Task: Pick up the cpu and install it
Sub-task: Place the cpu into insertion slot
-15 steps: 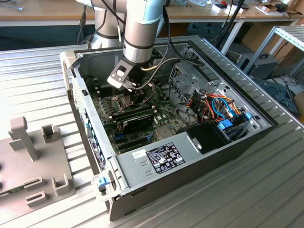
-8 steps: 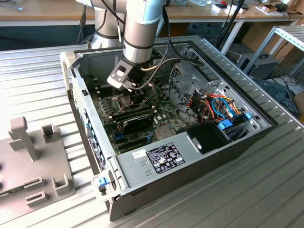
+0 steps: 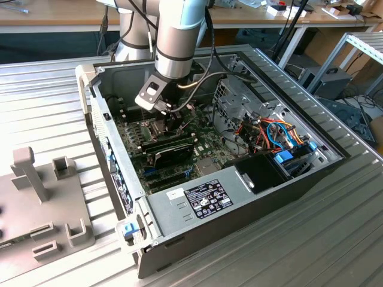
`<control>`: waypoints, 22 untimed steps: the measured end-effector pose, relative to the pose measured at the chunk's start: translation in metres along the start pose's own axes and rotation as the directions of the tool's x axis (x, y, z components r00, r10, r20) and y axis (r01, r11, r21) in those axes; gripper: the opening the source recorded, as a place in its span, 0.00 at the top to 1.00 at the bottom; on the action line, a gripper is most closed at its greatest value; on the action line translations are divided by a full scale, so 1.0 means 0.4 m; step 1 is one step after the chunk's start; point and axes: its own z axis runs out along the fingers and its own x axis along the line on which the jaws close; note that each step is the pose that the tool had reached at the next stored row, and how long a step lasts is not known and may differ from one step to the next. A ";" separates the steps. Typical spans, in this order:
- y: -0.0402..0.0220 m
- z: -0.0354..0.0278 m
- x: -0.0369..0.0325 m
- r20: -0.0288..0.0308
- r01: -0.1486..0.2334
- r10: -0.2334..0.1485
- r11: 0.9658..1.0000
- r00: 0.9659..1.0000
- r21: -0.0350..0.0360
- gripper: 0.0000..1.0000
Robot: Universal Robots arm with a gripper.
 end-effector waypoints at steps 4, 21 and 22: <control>0.000 0.000 0.002 0.000 0.000 0.000 1.000 1.000 0.000 0.45; 0.000 0.010 0.002 0.000 0.000 0.000 1.000 1.000 0.000 0.45; 0.000 0.011 0.002 0.000 0.000 0.000 1.000 1.000 0.000 0.45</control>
